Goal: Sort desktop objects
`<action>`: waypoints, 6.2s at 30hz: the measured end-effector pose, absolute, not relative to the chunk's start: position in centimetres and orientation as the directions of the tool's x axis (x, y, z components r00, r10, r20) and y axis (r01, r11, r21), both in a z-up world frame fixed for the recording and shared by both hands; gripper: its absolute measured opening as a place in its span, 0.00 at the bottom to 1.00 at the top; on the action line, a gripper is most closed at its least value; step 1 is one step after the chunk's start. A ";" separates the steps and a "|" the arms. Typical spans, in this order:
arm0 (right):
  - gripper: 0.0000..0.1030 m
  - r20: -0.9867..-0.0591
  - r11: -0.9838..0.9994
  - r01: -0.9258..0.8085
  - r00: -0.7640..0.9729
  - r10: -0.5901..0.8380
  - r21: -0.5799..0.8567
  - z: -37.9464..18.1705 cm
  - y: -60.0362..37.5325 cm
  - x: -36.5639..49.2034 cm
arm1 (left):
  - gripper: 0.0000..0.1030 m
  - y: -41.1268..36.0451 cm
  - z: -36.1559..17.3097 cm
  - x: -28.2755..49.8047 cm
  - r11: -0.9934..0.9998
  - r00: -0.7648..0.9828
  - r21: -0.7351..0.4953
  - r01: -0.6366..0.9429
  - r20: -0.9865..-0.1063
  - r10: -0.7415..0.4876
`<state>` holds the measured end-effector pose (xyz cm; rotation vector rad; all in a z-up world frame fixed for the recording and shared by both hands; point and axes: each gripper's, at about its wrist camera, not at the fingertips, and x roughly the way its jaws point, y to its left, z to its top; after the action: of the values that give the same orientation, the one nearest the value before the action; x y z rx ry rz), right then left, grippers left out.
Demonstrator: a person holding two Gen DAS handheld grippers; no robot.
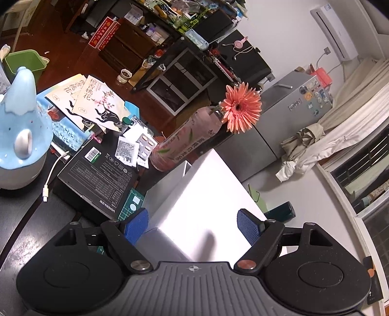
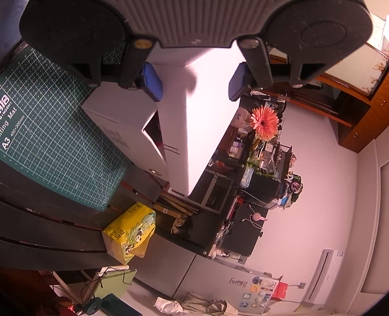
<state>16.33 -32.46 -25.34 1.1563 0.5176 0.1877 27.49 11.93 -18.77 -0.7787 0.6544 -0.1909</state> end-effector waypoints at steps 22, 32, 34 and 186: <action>0.58 -0.288 0.402 0.147 0.903 0.318 0.904 -25.5 -33.5 17.2 | 0.78 10.3 -18.3 25.4 0.739 0.760 -0.670 -0.068 -0.515 -0.396; 0.58 -0.287 0.395 0.158 0.912 0.293 0.905 -25.5 -33.7 17.7 | 0.78 9.8 -18.3 25.0 0.742 0.756 -0.667 -0.068 -0.520 -0.398; 0.58 -0.286 0.391 0.160 0.914 0.289 0.906 -25.6 -33.8 17.8 | 0.78 9.9 -18.3 25.0 0.736 0.754 -0.674 -0.068 -0.518 -0.404; 0.65 -0.461 0.431 0.337 0.859 0.223 0.837 -29.0 -34.4 20.2 | 0.80 7.7 -19.7 25.8 0.788 0.706 -0.609 -0.087 -0.596 -0.382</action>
<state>20.24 -34.45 -28.97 1.1405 0.5636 -0.0757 25.77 7.73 -19.65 -0.6570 0.7820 -0.1780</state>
